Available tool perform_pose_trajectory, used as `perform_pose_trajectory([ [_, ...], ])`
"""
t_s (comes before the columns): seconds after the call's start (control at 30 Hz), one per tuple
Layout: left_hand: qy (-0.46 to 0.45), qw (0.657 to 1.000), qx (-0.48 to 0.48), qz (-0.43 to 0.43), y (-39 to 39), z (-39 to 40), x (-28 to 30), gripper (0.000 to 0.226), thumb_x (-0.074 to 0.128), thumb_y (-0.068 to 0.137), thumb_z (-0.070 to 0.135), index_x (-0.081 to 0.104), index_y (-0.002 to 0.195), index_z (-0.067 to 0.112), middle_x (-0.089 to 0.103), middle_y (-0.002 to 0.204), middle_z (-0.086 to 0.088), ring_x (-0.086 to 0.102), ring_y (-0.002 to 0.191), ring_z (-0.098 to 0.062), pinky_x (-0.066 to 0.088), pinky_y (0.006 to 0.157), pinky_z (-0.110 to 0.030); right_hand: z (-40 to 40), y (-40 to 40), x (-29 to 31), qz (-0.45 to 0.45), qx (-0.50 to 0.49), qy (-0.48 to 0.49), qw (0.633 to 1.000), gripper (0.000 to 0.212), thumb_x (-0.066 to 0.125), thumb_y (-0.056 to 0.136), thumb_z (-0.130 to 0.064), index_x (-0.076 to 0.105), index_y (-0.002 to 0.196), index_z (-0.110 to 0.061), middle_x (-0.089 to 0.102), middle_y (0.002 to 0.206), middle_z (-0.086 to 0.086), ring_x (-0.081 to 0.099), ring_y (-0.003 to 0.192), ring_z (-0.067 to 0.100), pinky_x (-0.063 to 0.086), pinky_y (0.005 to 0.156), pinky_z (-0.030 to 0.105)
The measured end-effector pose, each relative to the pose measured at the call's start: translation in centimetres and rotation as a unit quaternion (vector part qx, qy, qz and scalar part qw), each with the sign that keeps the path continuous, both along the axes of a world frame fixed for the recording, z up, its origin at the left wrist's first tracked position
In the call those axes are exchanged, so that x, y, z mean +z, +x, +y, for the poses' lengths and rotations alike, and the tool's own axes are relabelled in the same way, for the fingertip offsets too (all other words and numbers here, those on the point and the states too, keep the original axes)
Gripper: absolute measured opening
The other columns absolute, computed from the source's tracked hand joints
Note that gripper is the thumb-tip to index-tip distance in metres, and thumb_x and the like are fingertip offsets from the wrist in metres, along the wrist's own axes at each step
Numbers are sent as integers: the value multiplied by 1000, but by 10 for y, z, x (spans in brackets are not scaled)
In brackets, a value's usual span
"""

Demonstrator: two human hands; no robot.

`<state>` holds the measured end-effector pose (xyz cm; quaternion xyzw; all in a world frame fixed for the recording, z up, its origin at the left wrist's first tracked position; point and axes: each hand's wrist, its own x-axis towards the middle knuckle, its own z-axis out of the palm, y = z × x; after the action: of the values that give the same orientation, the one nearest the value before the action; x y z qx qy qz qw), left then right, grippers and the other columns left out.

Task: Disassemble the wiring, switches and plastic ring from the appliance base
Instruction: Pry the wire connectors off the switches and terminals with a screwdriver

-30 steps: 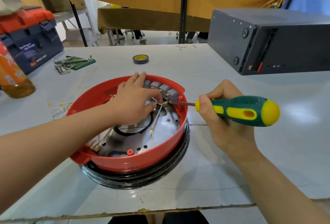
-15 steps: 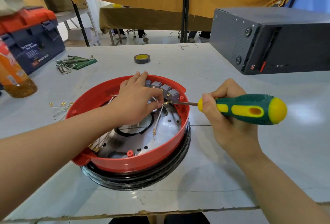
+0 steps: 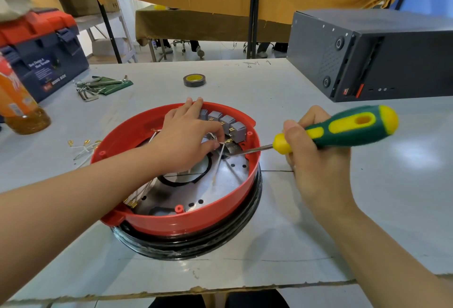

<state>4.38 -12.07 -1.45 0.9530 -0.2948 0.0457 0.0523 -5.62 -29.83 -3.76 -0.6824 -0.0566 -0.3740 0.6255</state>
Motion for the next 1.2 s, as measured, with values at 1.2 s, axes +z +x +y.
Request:
perform_pose_trajectory([
  [1.2,-13,1000,-7,11,-1,2,-1,19,48,96,37,57,113,39,1,159,-15,-6,147,-30,6,116,-46,2,-7,1,-5,-47,-88,995,26,58,86,-20,41,67,-13,52,61,3,49,57,0,36,57,6],
])
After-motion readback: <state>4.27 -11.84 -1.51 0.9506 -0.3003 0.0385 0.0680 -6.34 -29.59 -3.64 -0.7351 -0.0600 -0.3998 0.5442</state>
